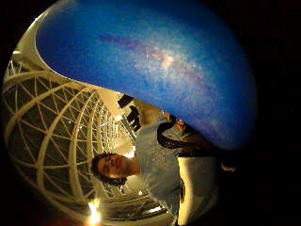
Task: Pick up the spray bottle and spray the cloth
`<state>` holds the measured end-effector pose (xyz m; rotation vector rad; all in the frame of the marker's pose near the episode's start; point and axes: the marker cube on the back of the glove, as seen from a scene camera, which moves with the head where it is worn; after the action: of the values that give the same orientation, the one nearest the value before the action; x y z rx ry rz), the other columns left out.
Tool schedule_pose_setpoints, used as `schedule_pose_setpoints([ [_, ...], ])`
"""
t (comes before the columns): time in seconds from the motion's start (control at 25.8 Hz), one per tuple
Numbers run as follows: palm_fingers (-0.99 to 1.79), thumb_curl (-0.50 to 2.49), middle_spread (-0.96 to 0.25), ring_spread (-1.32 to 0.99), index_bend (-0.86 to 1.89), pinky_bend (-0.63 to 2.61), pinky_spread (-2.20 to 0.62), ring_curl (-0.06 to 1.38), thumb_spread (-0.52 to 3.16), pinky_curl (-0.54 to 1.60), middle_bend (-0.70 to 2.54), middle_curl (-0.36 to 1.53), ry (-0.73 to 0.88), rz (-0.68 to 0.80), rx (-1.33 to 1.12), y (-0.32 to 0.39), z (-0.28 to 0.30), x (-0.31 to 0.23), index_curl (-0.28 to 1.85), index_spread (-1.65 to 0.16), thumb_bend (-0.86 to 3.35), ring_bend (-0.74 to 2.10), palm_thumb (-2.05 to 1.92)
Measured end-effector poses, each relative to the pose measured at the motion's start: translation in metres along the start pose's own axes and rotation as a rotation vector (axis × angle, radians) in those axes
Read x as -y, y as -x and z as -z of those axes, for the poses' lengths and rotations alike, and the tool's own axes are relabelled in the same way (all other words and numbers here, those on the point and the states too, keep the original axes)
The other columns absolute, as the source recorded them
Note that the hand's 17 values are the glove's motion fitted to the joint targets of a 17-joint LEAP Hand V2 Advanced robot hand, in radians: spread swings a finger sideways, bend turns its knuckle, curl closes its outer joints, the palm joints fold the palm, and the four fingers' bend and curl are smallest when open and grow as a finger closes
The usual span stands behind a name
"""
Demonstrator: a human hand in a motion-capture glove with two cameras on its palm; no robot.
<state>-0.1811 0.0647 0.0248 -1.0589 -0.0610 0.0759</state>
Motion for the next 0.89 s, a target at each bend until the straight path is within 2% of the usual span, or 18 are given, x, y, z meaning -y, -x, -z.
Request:
schedule_pose_setpoints([
  [0.31, 1.16, 0.56, -0.06, -0.06, 0.13, 0.24, 0.15, 0.41, 0.95, 0.37, 0.45, 0.50, 0.027, 0.022, 0.016, 0.007, -0.009, -0.001, 0.36, -0.18, -0.02, 0.62, 0.85],
  [0.47, 1.15, 0.56, -0.06, -0.06, 0.12, 0.25, 0.15, 0.40, 0.95, 0.37, 0.45, 0.51, 0.049, 0.084, 0.019, 0.020, -0.024, -0.004, 0.36, -0.18, -0.02, 0.62, 0.85],
  [0.58, 1.15, 0.56, -0.06, -0.06, 0.12, 0.24, 0.15, 0.40, 0.95, 0.37, 0.45, 0.51, -0.035, 0.202, 0.090, 0.048, -0.038, 0.004, 0.36, -0.18, -0.02, 0.62, 0.85],
  [0.89, 1.16, 0.56, -0.06, -0.06, 0.13, 0.23, 0.15, 0.40, 0.94, 0.37, 0.45, 0.51, -0.197, 0.633, 0.330, 0.150, -0.108, 0.029, 0.36, -0.18, -0.02, 0.62, 0.86],
])
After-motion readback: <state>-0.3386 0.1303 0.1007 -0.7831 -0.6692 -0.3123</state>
